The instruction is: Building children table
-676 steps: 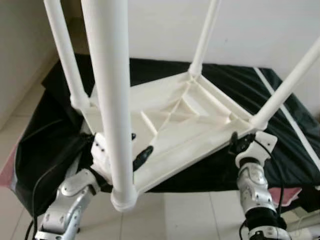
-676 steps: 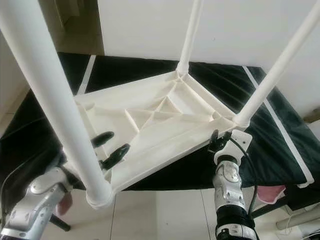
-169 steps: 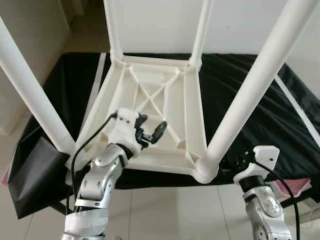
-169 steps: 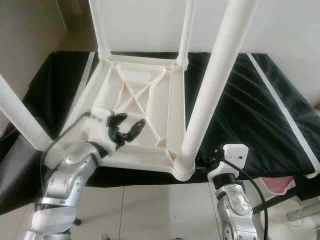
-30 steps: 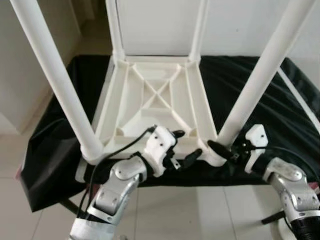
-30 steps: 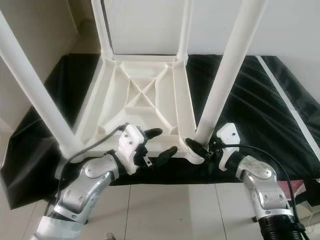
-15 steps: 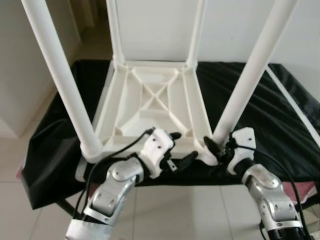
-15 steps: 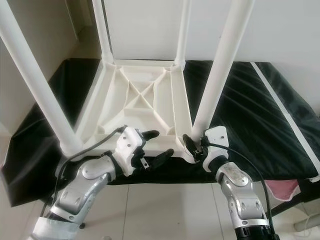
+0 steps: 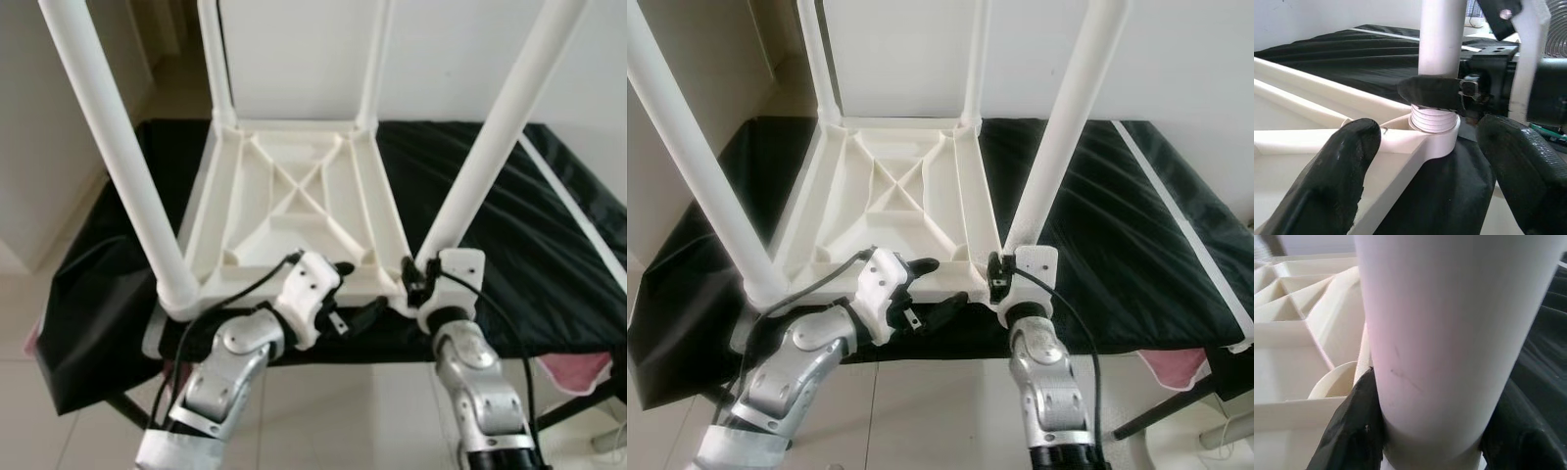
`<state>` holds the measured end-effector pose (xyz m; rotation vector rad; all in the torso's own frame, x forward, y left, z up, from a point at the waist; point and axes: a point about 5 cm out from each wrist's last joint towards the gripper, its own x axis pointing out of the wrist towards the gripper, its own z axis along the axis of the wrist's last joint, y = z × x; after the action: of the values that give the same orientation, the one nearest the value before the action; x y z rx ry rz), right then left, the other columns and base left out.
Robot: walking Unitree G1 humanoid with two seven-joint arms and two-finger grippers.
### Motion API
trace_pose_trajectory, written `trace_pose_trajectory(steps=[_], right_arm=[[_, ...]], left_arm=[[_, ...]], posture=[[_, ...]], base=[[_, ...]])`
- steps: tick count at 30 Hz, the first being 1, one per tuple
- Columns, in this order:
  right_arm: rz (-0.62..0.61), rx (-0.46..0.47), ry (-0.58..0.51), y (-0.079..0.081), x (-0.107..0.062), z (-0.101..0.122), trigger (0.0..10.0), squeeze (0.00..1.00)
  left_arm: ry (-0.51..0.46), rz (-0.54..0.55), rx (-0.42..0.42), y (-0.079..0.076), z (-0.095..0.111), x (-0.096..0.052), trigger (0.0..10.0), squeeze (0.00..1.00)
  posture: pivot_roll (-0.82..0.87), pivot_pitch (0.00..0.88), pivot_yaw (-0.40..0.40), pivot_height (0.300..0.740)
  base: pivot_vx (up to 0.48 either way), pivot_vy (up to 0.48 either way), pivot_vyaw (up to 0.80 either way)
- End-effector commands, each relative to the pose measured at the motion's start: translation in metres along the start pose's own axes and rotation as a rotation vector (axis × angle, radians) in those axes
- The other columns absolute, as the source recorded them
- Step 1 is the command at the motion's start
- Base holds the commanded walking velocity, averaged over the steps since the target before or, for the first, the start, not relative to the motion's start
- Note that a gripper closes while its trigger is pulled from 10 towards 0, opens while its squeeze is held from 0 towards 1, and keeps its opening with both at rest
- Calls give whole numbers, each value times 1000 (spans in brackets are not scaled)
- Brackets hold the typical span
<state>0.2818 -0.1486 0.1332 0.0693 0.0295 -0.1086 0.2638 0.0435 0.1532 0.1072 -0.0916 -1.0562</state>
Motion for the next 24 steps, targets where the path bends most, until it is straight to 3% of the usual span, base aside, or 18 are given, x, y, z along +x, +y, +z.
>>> trace_pose_trajectory(steps=[1,10,11,12,13,19,24], right_arm=[[-56,10,78,-9,0,-14,10000,0],[41,-11,16,-3,2,-2,10000,0],[44,-8,12,-3,1,-1,10000,714],[44,-8,12,-3,1,-1,10000,714],[64,-16,-2,-3,0,1,10000,1000],[150,-36,-52,-5,-3,8,10000,1000],[204,-69,-82,-17,-2,15,10000,1000]], left_arm=[[5,-1,-4,-2,-3,0,10000,0],[3,24,44,3,-2,1,10000,0],[5,30,43,3,-2,1,10000,0],[5,30,43,3,-2,1,10000,0],[10,36,53,2,-3,1,10000,0],[21,36,83,-2,-5,1,10000,0],[24,44,89,-1,-6,1,10000,0]], posture=[[-33,24,-16,740],[-27,16,-26,740],[-25,15,-29,740],[-25,15,-29,740],[-26,13,-31,740],[-26,8,-33,740],[-28,6,-31,740]], base=[[0,0,0],[0,0,0],[0,0,0],[0,0,0],[0,0,0],[0,0,0],[0,0,0]])
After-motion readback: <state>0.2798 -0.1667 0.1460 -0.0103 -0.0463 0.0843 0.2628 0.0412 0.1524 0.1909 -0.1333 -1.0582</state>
